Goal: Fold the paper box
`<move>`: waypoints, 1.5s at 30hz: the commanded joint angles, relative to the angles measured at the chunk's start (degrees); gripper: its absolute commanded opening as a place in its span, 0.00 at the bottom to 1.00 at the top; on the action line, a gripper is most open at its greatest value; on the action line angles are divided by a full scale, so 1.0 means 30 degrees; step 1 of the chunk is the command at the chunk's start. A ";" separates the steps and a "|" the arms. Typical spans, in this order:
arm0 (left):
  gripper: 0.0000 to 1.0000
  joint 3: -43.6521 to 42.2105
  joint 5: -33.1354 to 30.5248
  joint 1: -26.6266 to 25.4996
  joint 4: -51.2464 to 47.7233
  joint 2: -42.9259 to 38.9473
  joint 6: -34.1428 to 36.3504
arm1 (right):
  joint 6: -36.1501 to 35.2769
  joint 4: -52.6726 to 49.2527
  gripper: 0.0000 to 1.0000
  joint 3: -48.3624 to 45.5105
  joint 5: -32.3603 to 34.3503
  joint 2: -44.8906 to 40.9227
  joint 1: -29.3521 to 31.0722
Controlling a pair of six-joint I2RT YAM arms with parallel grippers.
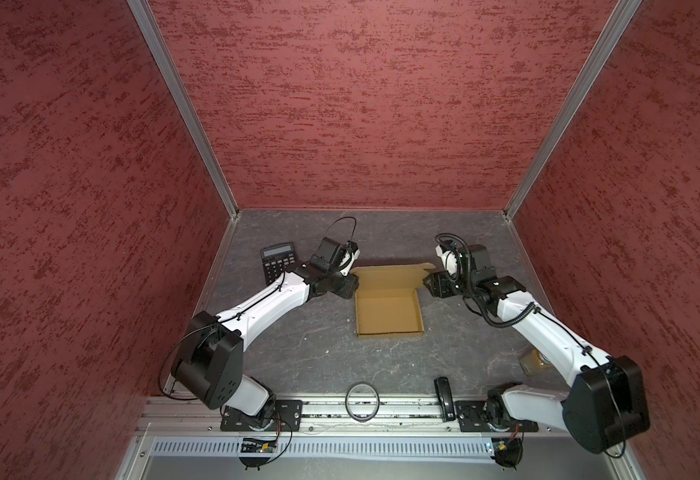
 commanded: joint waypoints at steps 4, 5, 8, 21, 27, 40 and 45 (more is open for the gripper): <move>0.39 0.0883 0.0548 0.0143 0.0730 0.0674 0.0557 | -0.1005 0.1177 0.68 0.0892 -0.0250 0.0629 0.0057; 0.37 0.0941 0.0592 0.0157 0.0719 0.0725 0.0593 | -0.1055 0.1253 0.68 0.0930 -0.0335 0.0808 0.0071; 0.34 0.1058 0.0584 0.0162 0.0779 0.0885 0.0625 | -0.1132 0.1446 0.68 0.1126 -0.0529 0.1240 0.0071; 0.29 0.1340 0.0392 0.0190 0.0655 0.1079 0.0193 | -0.0507 0.2035 0.33 0.1461 -0.1075 0.2141 0.0071; 0.23 0.1294 0.0256 0.0190 0.0686 0.1065 -0.0220 | -0.0078 0.1963 0.18 0.1357 -0.1221 0.1826 0.0100; 0.08 0.2225 -0.0204 0.0073 0.0501 0.1641 -0.1163 | 0.0398 0.3056 0.09 0.1125 -0.0750 0.1123 0.0583; 0.05 0.3163 -0.0752 0.0073 0.0515 0.2152 -0.1462 | 0.0522 0.3784 0.08 0.1225 -0.0056 0.1214 0.1000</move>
